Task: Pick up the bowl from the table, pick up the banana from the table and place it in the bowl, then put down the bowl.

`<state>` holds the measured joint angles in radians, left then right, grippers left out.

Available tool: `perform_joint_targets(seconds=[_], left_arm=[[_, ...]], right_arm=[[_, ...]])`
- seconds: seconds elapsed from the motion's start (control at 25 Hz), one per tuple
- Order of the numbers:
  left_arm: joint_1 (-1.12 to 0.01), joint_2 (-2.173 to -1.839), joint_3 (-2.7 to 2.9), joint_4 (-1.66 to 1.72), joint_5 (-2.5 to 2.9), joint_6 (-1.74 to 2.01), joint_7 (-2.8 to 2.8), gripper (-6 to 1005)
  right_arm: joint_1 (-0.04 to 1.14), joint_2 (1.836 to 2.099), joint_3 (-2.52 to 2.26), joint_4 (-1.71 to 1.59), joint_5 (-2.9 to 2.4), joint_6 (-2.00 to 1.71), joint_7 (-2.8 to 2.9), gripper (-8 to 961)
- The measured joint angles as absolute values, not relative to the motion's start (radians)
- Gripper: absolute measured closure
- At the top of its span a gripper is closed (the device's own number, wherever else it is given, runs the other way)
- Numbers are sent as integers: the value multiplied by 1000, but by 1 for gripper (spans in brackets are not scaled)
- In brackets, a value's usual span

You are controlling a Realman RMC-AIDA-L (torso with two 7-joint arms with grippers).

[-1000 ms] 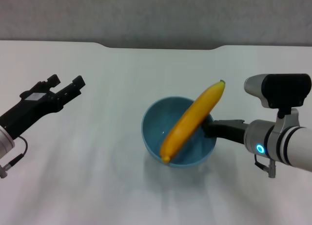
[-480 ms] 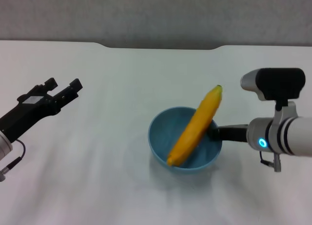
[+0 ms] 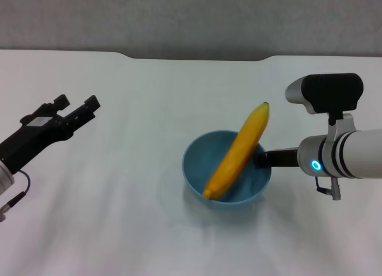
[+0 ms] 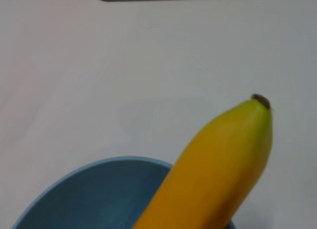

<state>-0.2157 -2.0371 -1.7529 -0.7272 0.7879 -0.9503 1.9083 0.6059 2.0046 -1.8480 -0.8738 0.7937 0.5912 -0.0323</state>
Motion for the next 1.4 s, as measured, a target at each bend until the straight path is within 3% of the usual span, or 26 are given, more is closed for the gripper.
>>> perform_joint_targets(seconds=[0.76,1.0,1.16,1.4], left_arm=[[-203,-2037,-1773,-727,788,-959,1908,103],[-202,-2037,-1775,-727,789,-959,1908,103],[-198,-2037,-1776,-727,789,-959,1908,103],[-189,-2037,-1776,-727,786,-959,1911,103]], right_arm=[[569,2008,-1852,-876,797,554,-32,827],[515,2006,-1852,-978,782,559,-32,652],[432,2004,-1840,-1110,720,578,-33,410],[326,2004,-1814,-1220,681,563,-81,197]])
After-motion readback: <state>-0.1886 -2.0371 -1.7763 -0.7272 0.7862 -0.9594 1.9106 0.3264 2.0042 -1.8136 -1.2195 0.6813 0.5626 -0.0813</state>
